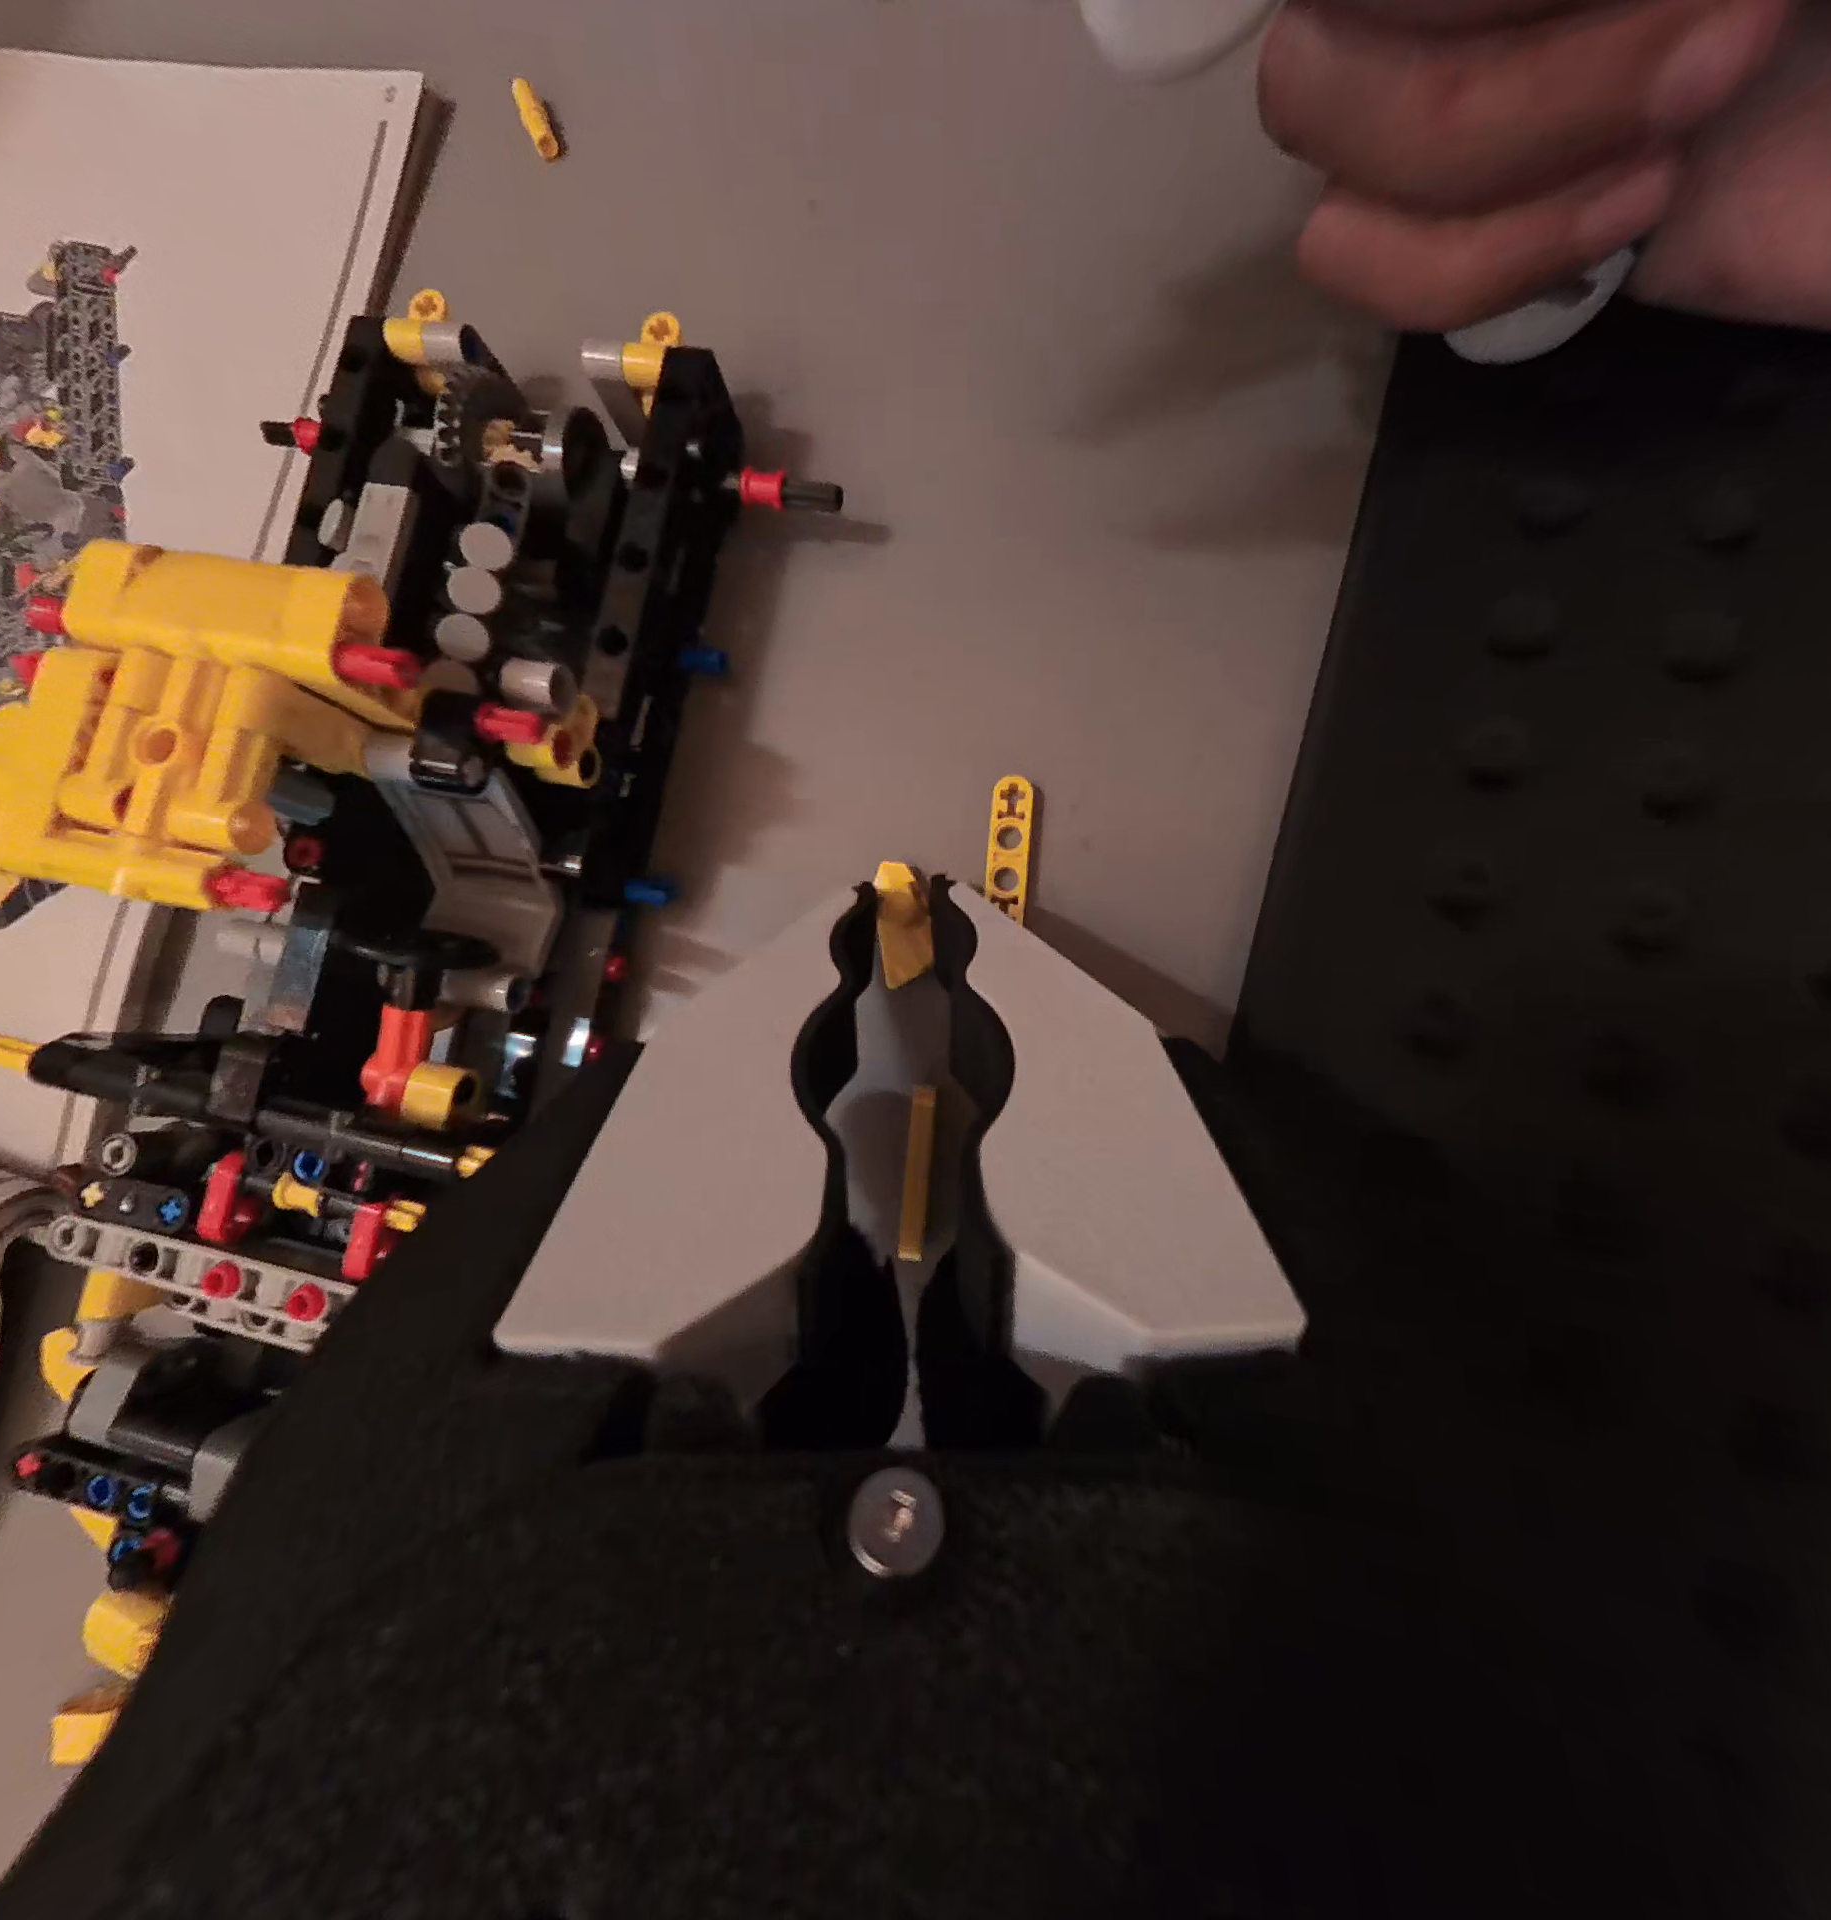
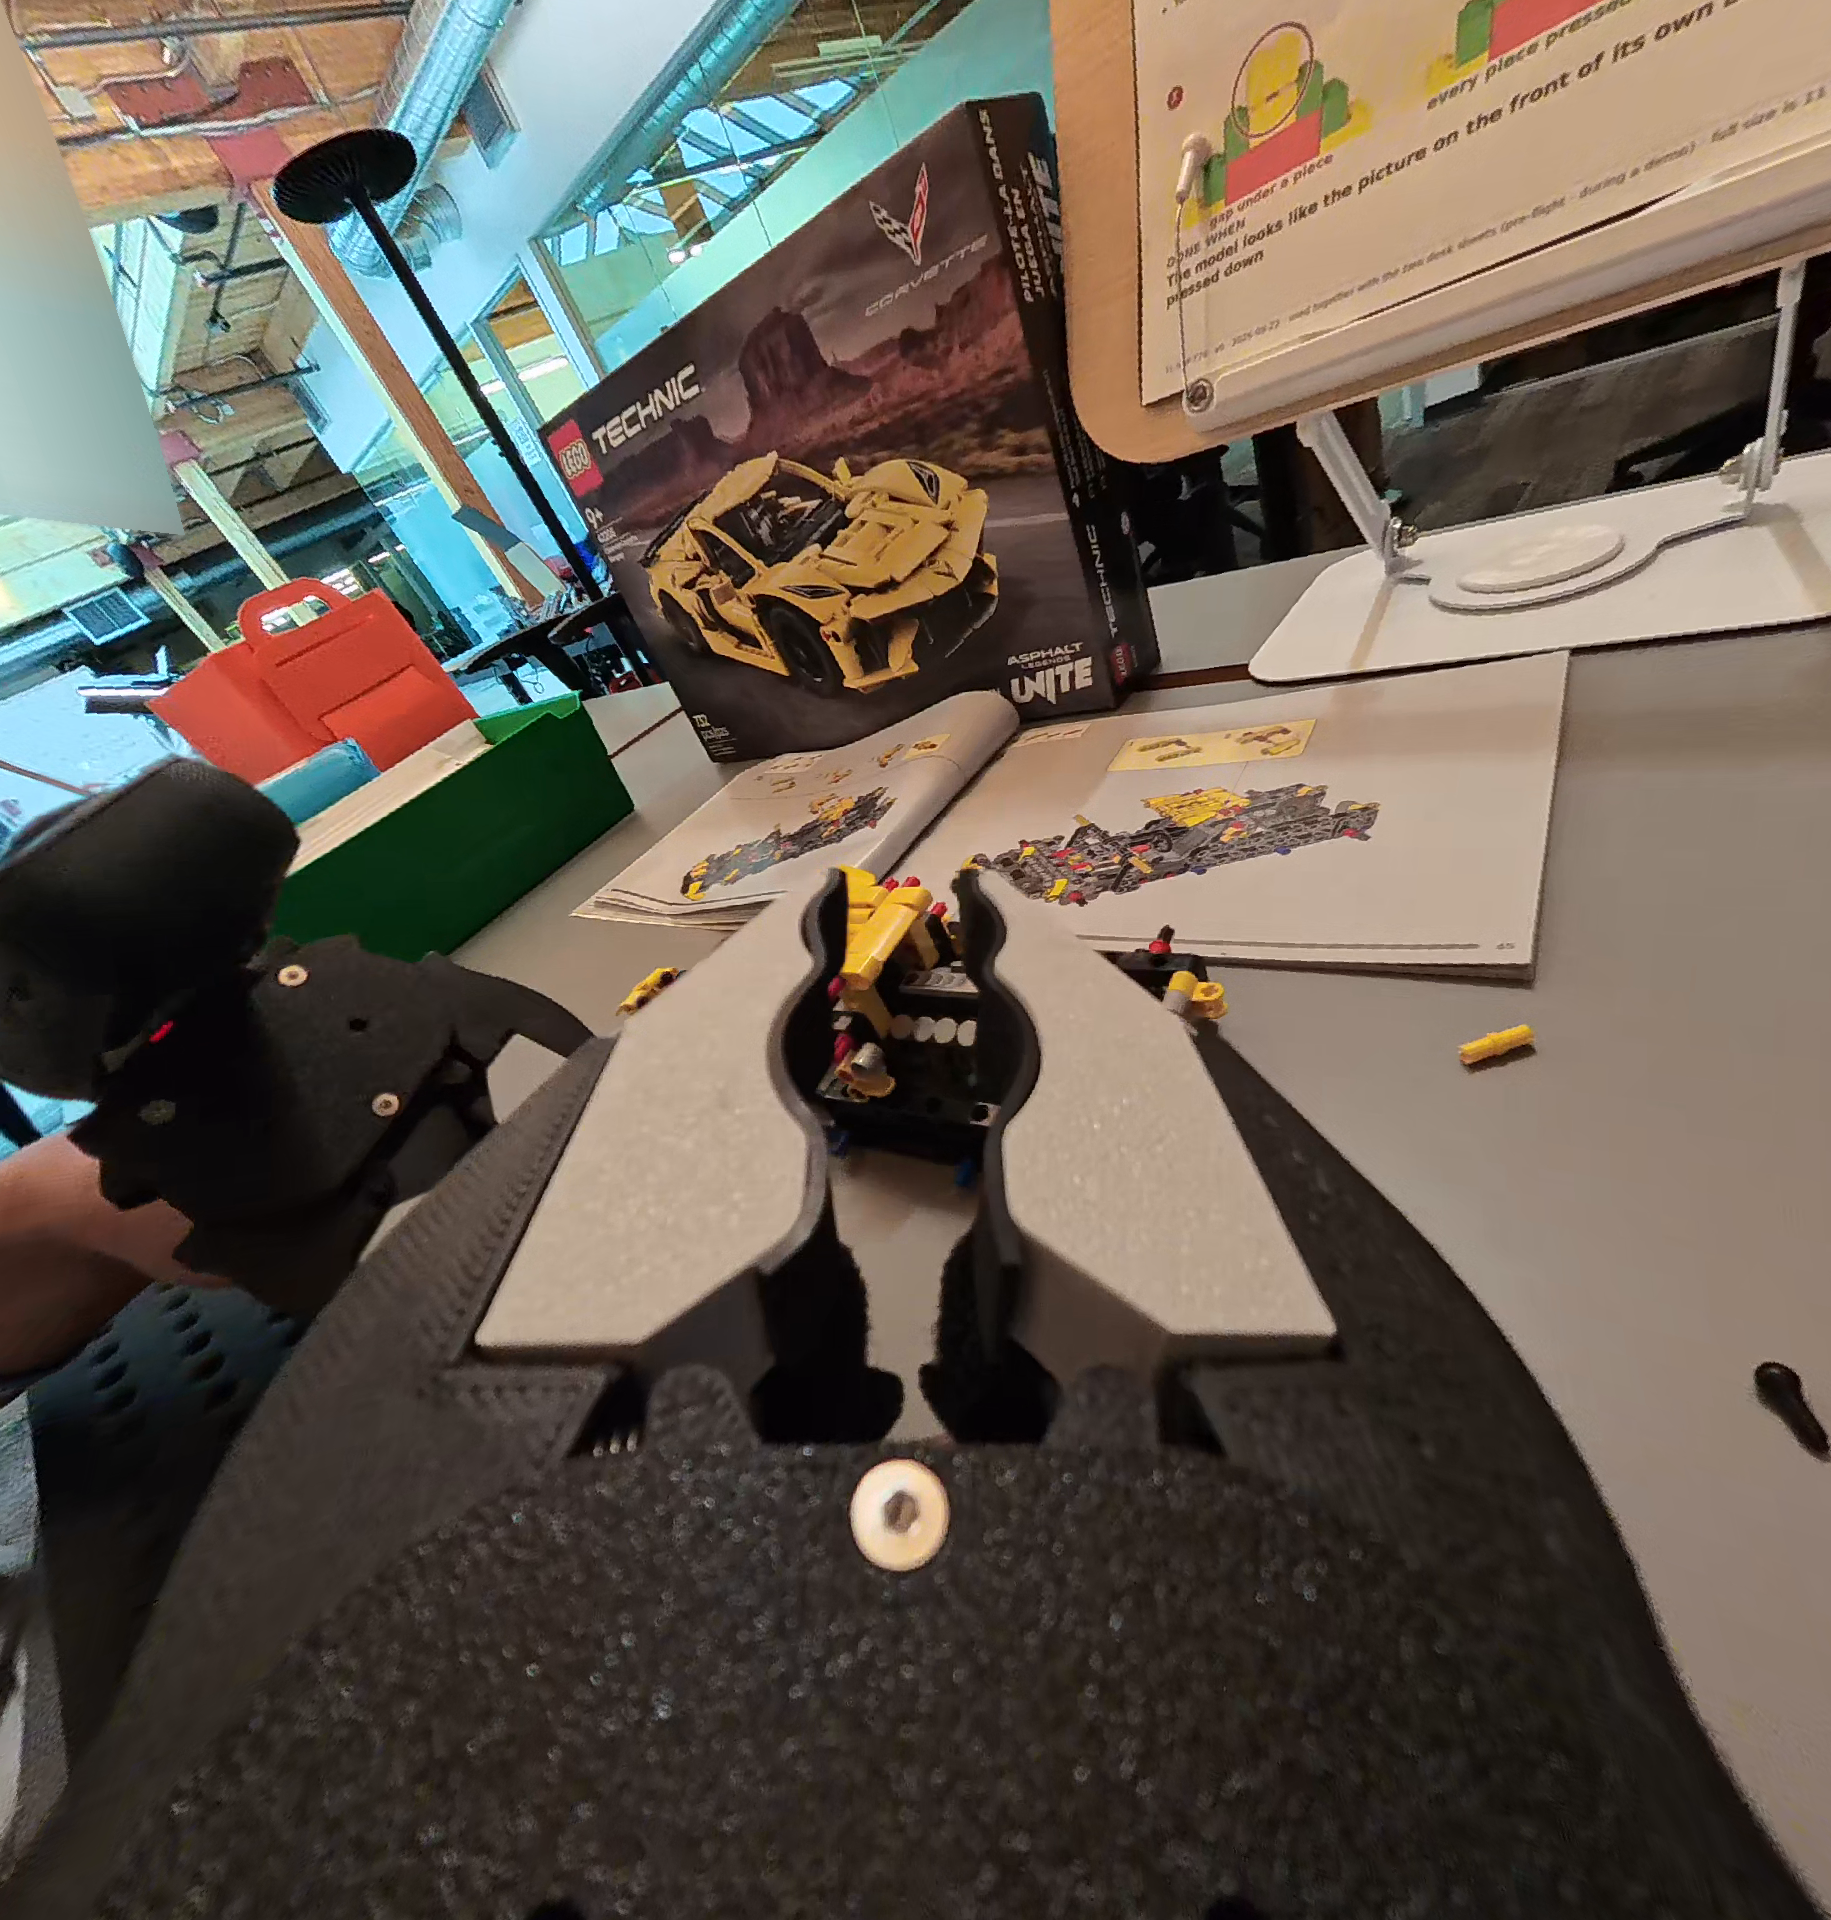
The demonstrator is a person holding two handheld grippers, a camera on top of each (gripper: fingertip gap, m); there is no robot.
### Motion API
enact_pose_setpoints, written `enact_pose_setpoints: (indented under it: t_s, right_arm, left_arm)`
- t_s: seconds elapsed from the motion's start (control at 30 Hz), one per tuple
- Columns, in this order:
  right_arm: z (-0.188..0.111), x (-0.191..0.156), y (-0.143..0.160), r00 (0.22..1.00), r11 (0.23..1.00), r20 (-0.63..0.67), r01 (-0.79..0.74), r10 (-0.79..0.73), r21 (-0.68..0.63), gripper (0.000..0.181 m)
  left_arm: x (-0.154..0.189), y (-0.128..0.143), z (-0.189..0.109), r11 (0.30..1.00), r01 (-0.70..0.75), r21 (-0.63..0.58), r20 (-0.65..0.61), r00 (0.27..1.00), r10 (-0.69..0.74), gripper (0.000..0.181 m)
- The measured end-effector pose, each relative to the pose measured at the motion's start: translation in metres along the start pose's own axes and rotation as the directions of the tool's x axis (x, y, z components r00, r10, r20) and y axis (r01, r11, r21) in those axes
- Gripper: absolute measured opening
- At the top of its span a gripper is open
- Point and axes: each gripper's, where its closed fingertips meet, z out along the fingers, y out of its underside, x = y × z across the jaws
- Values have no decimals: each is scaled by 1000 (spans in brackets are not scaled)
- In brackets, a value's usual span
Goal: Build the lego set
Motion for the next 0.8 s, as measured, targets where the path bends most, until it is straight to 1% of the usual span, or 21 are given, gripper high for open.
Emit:
enact_pose_setpoints:
  t_s: [0.2, 0.27, 0.3, 0.4, 0.43, 0.47, 0.5, 0.57, 0.6, 0.63, 0.73, 0.77, 0.8]
  right_arm:
    - [0, 0, 0, 1000, 1000, 10, -17, 17, 3, 20]
    - [0, -1, 0, 1000, 1000, 10, -14, 14, 2, 20]
    - [-1, -1, 0, 1000, 1000, 9, -12, 12, 1, 20]
    - [-3, 3, 1, 1000, 1000, -30, -5, 5, -13, 26]
    - [-7, 5, 1, 999, 1000, -45, 8, -10, -26, 28]
    - [-12, 13, 2, 994, 997, -90, 50, -56, -60, 29]
    - [-20, 30, 4, 976, 988, -179, 107, -125, -111, 29]
    - [-45, 69, 2, 896, 956, -356, 195, -265, -221, 28]
    - [-58, 85, 2, 864, 944, -409, 197, -295, -265, 28]
    - [-69, 97, 5, 850, 938, -437, 170, -295, -302, 29]
    - [-91, 121, 21, 829, 907, -472, 94, -299, -410, 32]
    - [-98, 128, 28, 813, 885, -479, 91, -331, -457, 32]
    - [-103, 133, 34, 802, 863, -479, 86, -356, -497, 30]
  left_arm:
    - [4, -2, 1, 999, 28, 30, -33, 999, -27, 11]
    - [3, -3, -1, 998, 45, 41, -44, 998, -44, 21]
    - [1, -6, -5, 996, 57, 64, -46, 998, -54, 27]
    - [-10, -27, -33, 966, 134, 221, -100, 988, -114, 29]
    - [-17, -36, -46, 940, 179, 289, -135, 980, -145, 29]
    - [-26, -44, -62, 903, 230, 362, -180, 968, -174, 28]
    - [-39, -52, -78, 856, 280, 434, -215, 955, -204, 28]
    - [-76, -55, -106, 755, 351, 554, -232, 936, -265, 28]
    - [-96, -50, -116, 722, 366, 587, -223, 931, -291, 28]
    - [-114, -43, -122, 704, 372, 605, -200, 927, -317, 28]
    - [-158, -16, -129, 689, 359, 630, -95, 915, -391, 28]
    - [-167, -8, -129, 680, 363, 637, -71, 906, -417, 28]
    - [-170, -2, -130, 674, 374, 637, -72, 899, -431, 28]
